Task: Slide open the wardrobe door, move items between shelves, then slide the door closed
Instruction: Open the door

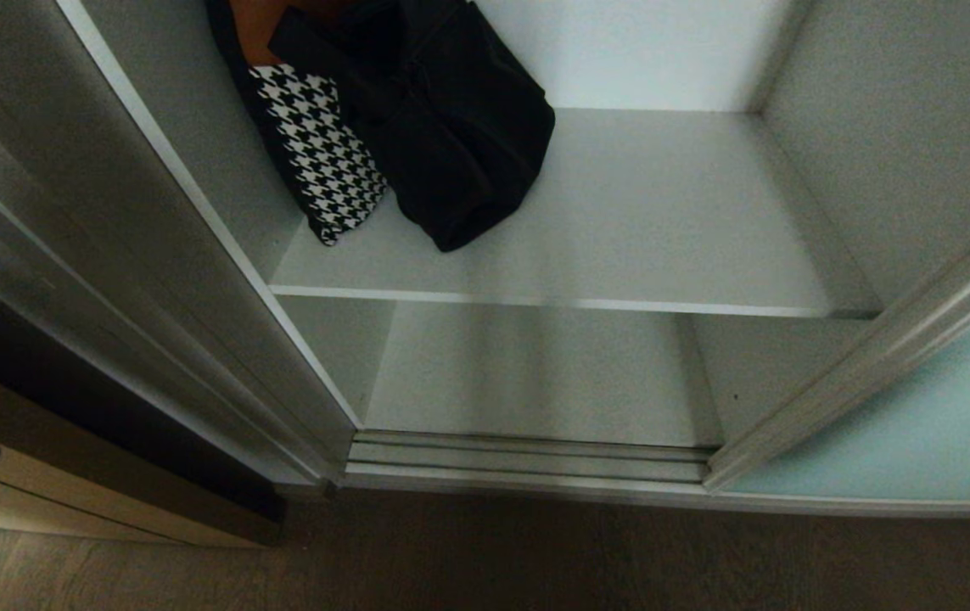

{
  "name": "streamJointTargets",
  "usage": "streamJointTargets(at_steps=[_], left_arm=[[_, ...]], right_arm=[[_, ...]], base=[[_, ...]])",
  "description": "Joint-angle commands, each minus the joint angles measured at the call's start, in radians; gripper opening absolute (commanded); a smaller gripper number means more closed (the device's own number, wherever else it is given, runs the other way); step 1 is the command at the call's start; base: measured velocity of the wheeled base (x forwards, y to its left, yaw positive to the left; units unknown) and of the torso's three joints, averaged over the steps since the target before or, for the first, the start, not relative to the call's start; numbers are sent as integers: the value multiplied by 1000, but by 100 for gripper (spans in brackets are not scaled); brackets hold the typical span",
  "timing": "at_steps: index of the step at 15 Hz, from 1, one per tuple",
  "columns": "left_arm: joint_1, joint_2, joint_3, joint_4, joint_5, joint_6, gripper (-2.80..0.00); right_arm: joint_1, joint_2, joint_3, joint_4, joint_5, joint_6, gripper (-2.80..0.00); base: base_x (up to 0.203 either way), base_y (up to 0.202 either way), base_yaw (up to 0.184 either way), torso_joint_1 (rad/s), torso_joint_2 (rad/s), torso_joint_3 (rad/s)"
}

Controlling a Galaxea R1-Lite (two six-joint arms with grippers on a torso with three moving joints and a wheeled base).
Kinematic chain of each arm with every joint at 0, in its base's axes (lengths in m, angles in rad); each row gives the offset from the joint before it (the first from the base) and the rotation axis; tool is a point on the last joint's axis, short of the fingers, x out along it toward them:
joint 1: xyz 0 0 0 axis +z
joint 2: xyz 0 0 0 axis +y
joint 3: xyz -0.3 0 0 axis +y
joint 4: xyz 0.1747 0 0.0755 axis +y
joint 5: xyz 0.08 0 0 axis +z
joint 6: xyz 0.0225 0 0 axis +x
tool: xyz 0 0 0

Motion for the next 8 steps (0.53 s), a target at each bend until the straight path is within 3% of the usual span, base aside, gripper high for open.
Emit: streamJointTargets(at_steps=[1,5,7,8], left_arm=[[54,-264,89,50,8,-14,-280],[144,-556,116,363,-5,-57,-280],[183,-750,119,617,-75,-86,-280],[198,-816,120,806,-131,-99,-280]], right_arm=[[0,-1,0,0,0,1,-280],[0,-1,0,0,0,-1,-280],[0,-1,0,0,0,1,-280],[0,0,0,0,0,0,-280]], base=[[0,0,0,0,0,0],[0,0,0,0,0,0],[0,0,0,0,0,0],[0,0,0,0,0,0]])
